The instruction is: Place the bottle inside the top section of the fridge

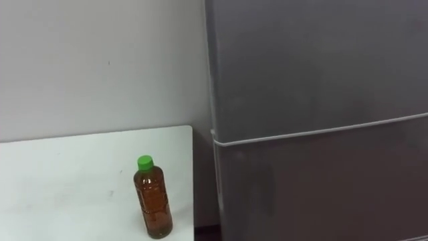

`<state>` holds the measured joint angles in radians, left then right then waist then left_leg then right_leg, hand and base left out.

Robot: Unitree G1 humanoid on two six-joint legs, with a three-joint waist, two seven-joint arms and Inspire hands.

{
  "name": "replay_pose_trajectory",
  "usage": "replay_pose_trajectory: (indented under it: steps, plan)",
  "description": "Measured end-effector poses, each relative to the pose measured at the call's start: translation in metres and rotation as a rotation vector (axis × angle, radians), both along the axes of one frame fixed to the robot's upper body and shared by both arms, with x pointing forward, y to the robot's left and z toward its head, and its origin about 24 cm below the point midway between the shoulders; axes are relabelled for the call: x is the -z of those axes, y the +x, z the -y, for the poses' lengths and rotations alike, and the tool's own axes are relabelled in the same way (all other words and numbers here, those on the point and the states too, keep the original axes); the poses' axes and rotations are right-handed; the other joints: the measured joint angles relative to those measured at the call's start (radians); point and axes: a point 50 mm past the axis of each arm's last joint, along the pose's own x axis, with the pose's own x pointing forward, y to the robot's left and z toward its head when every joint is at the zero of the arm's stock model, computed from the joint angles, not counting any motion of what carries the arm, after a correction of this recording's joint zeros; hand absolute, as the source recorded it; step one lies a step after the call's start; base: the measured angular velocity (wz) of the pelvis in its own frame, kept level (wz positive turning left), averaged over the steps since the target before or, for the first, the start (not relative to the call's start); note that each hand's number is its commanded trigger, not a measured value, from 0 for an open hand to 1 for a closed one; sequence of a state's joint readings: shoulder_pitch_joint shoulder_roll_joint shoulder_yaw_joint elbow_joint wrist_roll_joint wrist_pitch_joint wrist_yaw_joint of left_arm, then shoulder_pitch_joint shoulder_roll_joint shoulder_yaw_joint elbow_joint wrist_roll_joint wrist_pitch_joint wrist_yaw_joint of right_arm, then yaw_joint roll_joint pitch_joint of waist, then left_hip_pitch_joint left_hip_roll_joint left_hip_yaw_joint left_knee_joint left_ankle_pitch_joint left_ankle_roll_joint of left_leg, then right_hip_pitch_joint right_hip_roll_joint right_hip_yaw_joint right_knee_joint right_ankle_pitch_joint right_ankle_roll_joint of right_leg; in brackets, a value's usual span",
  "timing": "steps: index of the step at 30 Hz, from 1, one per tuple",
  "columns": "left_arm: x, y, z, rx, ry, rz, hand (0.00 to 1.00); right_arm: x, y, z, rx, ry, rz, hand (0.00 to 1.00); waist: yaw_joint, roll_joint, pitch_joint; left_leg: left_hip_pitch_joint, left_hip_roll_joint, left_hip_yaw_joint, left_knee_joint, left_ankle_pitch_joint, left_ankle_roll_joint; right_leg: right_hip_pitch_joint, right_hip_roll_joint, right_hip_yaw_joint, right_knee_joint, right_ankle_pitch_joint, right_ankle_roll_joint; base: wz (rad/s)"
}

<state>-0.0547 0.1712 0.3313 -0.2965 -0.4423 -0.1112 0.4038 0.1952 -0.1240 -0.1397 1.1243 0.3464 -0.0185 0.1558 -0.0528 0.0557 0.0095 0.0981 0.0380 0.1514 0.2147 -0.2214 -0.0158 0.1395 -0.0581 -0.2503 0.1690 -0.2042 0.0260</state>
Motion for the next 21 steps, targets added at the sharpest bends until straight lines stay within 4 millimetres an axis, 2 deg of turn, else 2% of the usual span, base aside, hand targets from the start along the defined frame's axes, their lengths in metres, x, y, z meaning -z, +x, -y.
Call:
replay_pose_trajectory:
  steps: [3, 10, 13, 17, 19, 21]
  plan:
    - [-0.004, 0.009, 0.012, 0.090, 0.022, 0.008, 0.00, 0.000, -0.001, 0.000, 0.016, 0.009, -0.007, 0.00, -0.004, 0.002, -0.0015, 0.000, 0.000, 0.002, -0.009, 0.000, 0.000, -0.001, 0.001, 0.004, 0.002, 0.000, -0.001, -0.01]
    - [-0.007, 0.026, 0.039, 0.355, 0.039, 0.009, 0.00, 0.001, 0.006, -0.002, 0.001, 0.026, -0.002, 0.00, -0.057, 0.005, -0.0025, 0.002, 0.000, 0.009, -0.009, 0.001, -0.001, -0.006, 0.001, 0.005, -0.001, 0.001, -0.001, -0.03]
    - [-0.004, 0.030, 0.052, 0.454, 0.067, -0.017, 0.00, 0.001, 0.010, -0.004, 0.001, 0.040, 0.003, 0.00, -0.079, 0.000, 0.0010, 0.001, 0.000, 0.011, -0.012, 0.001, -0.001, -0.010, 0.001, 0.007, -0.001, 0.001, -0.001, -0.04]
    - [0.000, 0.033, 0.063, 0.534, 0.085, -0.048, 0.00, 0.001, 0.011, -0.005, -0.002, 0.047, 0.001, 0.00, -0.091, -0.006, 0.0033, 0.000, 0.000, 0.015, -0.012, 0.001, -0.001, -0.019, 0.002, 0.027, 0.000, 0.001, -0.001, -0.10]
    - [0.001, 0.037, 0.066, 0.557, 0.089, -0.057, 0.00, 0.001, 0.014, -0.006, -0.006, 0.050, 0.005, 0.00, -0.108, -0.011, 0.0026, 0.000, 0.000, 0.019, -0.013, 0.001, -0.001, -0.019, 0.002, 0.029, 0.000, 0.001, -0.001, 0.00]
    - [0.000, 0.041, 0.067, 0.574, 0.091, -0.063, 0.00, 0.001, 0.015, -0.007, -0.009, 0.055, -0.002, 0.00, -0.111, -0.016, 0.0005, 0.000, 0.001, 0.026, -0.013, 0.001, -0.001, -0.022, 0.003, 0.033, 0.001, 0.001, -0.001, -0.06]
